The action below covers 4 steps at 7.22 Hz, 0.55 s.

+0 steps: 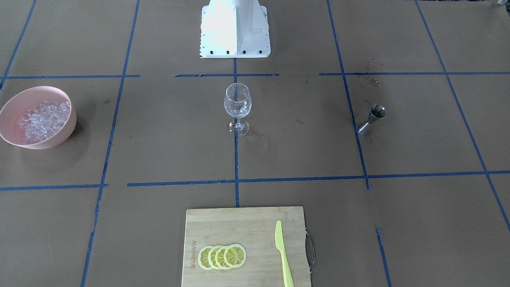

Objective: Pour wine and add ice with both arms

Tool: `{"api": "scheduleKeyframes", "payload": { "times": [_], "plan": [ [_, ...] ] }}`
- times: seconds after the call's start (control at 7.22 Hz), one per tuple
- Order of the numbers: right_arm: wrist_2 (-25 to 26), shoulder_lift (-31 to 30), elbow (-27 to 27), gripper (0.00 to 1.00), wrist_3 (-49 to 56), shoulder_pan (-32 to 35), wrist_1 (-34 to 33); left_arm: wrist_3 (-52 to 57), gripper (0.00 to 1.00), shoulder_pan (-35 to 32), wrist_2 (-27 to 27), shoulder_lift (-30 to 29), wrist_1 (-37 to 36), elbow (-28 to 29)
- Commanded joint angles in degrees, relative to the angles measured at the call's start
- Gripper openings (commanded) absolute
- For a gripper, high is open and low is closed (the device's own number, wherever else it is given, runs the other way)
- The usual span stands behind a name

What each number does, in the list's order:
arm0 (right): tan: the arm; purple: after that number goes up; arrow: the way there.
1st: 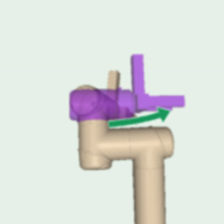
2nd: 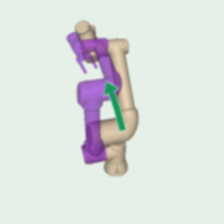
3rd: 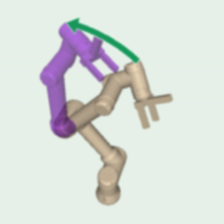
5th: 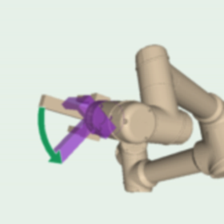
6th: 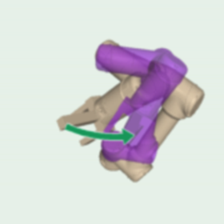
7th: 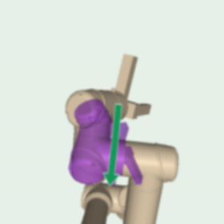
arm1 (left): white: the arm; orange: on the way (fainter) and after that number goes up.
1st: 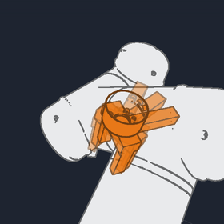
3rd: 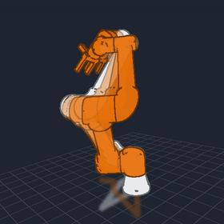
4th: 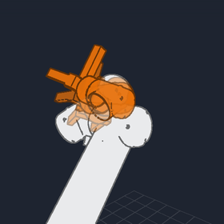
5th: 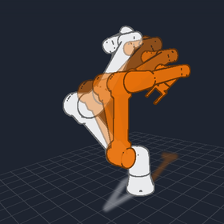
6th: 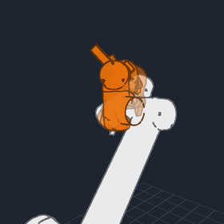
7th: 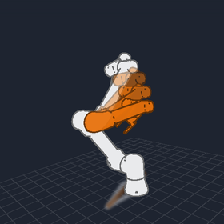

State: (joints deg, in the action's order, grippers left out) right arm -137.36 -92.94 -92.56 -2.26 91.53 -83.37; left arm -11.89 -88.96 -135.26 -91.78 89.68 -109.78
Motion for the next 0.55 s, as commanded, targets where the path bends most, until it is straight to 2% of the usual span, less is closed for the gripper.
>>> {"api": "scheduleKeyframes", "payload": {
  "times": [0.0, 0.14, 0.42],
  "plan": [
    [0.0, 0.0, 0.0, 1.0, 0.0, -0.7, 0.0, -11.7, 1.0, 7.9, 0.3, -0.4, 0.1, -9.1],
    [0.1, 0.0, 0.0, 1.0, 0.0, -1.1, 0.0, -20.9, 1.0, 14.8, 0.8, -0.3, 0.1, -13.0],
    [0.1, -0.6, 0.0, 1.0, 0.0, -1.1, 0.1, -34.4, 1.0, 21.0, 1.1, -0.2, 2.8, -18.5]
  ]
}}
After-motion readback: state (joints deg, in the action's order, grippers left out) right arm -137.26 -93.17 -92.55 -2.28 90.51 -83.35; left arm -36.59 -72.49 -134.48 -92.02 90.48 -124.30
